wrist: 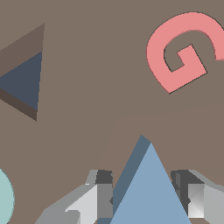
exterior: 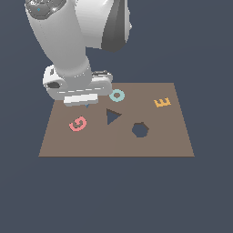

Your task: Insert a designated object into the corresponding slot on a board.

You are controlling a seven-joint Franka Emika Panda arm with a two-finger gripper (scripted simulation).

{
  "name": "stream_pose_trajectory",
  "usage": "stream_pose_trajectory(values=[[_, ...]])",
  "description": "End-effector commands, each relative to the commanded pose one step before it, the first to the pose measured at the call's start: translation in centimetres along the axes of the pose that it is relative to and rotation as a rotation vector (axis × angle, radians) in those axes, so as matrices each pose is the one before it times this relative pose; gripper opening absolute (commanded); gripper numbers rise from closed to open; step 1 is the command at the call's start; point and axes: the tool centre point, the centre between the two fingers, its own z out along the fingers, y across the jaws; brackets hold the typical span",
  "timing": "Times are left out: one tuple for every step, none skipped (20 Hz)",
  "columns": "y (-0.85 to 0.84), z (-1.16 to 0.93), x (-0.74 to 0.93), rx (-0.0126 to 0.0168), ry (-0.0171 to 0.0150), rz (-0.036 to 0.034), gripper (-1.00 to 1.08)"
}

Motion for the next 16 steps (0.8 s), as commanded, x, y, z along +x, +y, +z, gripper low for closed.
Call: stream_pose_trajectory(values=[[-0.772, -0.079, 0.389, 0.00003, 0.00040, 0.03756, -1.00], [-0.344, -0.028, 0.170, 0.00002, -0.00002, 0.01758, -1.00], [-0.365, -0.030, 0.181, 0.00002, -0.00002, 0.01866, -1.00], [-0.387, -0.031, 0.193, 0.00002, -0.00002, 0.01974, -1.00], [-0.408, -0.033, 0.205, 0.00002, -0.00002, 0.02084, -1.00], [-0.430, -0.035, 0.217, 0.00003, -0.00003, 0.02195, -1.00], [-0.451, -0.037, 0.229, 0.00003, -0.00003, 0.02307, -1.00], [-0.473, -0.039, 0.243, 0.00003, -0.00003, 0.02421, -1.00], [-0.495, -0.040, 0.256, 0.00003, -0.00004, 0.02537, -1.00], [-0.506, -0.041, 0.264, 0.00003, -0.00004, 0.02592, -1.00], [-0.487, -0.040, 0.256, 0.00002, -0.00004, 0.02501, -1.00], [-0.468, -0.038, 0.248, 0.00002, -0.00004, 0.02403, -1.00], [-0.448, -0.036, 0.240, 0.00002, -0.00004, 0.02306, -1.00], [-0.427, -0.035, 0.232, 0.00001, -0.00004, 0.02208, -1.00], [-0.406, -0.033, 0.224, 0.00001, -0.00005, 0.02111, -1.00], [-0.387, -0.031, 0.215, 0.00001, -0.00005, 0.02010, -1.00]])
